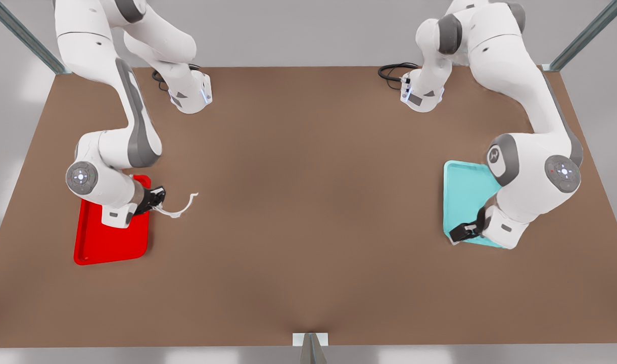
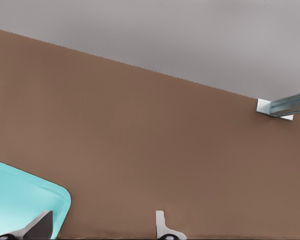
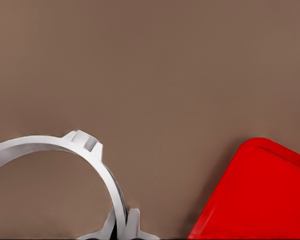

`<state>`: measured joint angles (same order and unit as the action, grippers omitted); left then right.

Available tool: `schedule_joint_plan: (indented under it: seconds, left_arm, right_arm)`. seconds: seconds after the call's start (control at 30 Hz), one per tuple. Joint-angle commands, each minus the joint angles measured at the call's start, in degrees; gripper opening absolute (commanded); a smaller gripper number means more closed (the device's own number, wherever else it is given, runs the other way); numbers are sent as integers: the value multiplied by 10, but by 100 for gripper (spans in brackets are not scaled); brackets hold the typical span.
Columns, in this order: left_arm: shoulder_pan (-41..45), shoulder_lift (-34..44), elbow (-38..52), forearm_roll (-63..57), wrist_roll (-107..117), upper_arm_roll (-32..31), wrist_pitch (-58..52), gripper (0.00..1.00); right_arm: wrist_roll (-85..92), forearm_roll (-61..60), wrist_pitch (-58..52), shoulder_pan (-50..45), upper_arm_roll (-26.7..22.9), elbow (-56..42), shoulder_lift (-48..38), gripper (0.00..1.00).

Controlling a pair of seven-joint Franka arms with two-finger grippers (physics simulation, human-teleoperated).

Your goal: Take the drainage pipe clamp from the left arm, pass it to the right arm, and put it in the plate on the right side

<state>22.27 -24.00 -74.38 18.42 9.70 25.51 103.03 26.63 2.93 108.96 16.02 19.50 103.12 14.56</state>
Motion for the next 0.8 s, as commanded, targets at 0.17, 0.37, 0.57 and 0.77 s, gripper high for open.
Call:
schedule_joint_plan:
  seconds: [0.17, 0.37, 0.57, 0.77]
  left_arm:
    - [-167, 194, -115, -175, -140, -200, -110, 100]
    - [-138, 157, -74, -176, -100, -205, -110, 100]
    - [-126, 156, -74, -171, -99, -205, -113, 100]
    - [-127, 156, -74, -172, -100, -205, -113, 100]
  right_arm:
    - [40, 36, 91, 155, -3, 3, 94, 21]
    - [99, 54, 89, 225, -14, -29, 158, 21]
    - [164, 90, 84, 228, -32, -101, 233, 96]
    - [12, 103, -17, 195, 61, -101, 87, 100]
